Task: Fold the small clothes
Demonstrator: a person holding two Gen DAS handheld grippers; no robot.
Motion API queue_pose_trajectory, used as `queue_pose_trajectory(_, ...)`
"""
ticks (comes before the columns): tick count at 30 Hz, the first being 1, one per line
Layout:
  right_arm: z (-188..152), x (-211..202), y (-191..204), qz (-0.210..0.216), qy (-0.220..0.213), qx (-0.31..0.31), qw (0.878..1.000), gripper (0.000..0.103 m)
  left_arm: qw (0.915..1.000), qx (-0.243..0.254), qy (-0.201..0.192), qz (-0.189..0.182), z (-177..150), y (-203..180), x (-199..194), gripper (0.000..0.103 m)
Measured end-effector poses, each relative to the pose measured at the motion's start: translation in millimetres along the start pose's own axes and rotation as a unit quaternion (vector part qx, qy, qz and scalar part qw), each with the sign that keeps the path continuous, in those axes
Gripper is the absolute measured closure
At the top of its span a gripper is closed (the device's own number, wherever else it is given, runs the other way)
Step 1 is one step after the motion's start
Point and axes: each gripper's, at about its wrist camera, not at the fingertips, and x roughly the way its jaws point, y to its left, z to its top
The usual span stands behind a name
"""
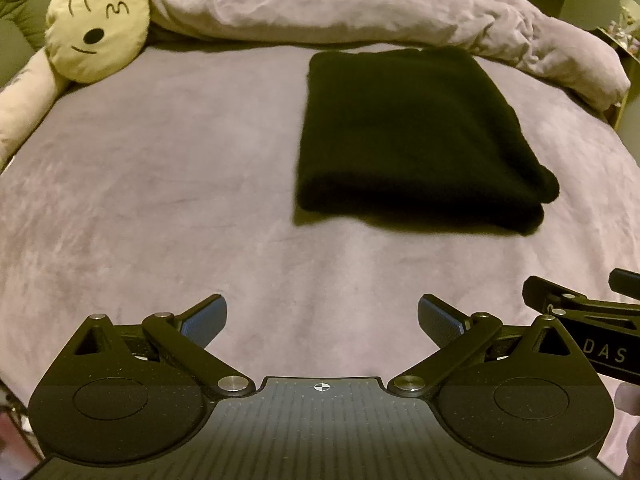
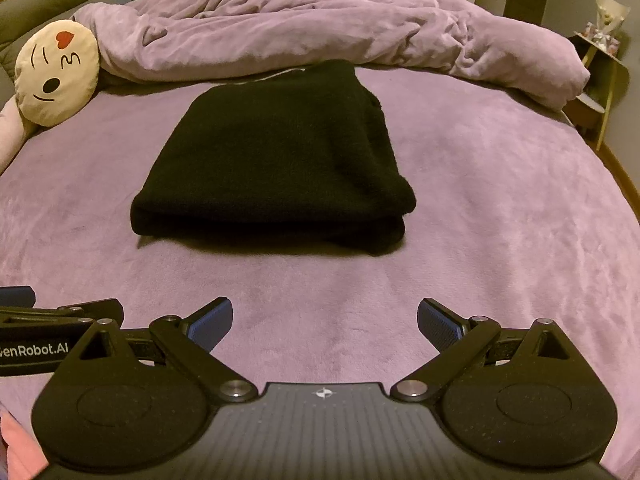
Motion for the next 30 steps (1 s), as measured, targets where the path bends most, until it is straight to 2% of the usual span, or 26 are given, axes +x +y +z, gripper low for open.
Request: queue_pose_trajectory(30,-1.0,-6.9,-1.5,-0.001,-0.005,0.004,1.0,0.004,1.0,-0.001,0.0,-0.002,-2.0,-0.2,-2.1,0.0)
